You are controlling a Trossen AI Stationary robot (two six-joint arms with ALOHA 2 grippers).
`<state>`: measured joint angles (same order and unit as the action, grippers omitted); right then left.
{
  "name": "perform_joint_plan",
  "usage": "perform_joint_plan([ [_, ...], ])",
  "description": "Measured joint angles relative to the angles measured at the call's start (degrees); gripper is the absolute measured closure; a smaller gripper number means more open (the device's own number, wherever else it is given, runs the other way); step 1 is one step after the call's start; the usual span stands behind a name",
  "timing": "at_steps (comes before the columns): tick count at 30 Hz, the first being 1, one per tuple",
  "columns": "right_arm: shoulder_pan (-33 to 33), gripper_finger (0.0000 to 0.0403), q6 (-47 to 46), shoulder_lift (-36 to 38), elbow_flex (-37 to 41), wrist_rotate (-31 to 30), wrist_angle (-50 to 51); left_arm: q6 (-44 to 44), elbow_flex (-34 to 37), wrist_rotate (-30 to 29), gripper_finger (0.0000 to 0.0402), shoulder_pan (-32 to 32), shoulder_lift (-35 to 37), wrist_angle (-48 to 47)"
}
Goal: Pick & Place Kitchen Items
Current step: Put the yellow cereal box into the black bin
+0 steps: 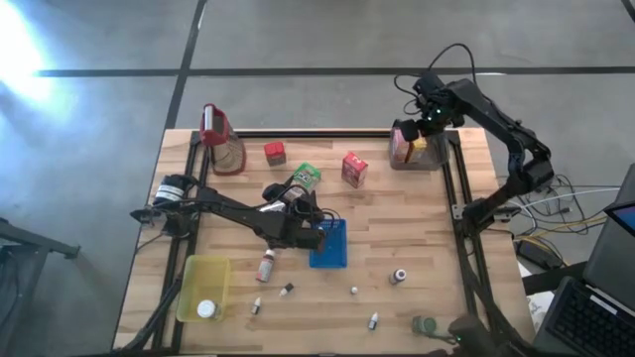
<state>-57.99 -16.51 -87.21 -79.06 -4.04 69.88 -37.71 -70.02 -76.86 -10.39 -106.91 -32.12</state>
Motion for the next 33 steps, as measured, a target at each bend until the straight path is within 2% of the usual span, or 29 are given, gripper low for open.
perform_joint_plan([
  [8, -0.8, 0.0394, -1.6, 1.5, 1.0, -2.6, 1.4, 0.4, 0.0, 0.9, 0.0002, 0.0, 0.0, 0.1],
  [19, -0.7, 0.0394, -9.0, -3.9, 0.8, -9.3, 0.4, 0.3, 0.0, 0.9, 0.0002, 0.0, 0.0, 0.2],
  [27, -1.3, 0.0394, -9.5, -7.8, 0.7, -9.2, 0.4, 0.5, 0.0, 0.9, 0.0002, 0.0, 0.0, 0.2],
  [33, -1.5, 0.0394, -9.5, -7.9, 0.4, -8.6, 0.6, 0.6, 0.0, 0.9, 0.0002, 0.0, 0.0, 0.2],
])
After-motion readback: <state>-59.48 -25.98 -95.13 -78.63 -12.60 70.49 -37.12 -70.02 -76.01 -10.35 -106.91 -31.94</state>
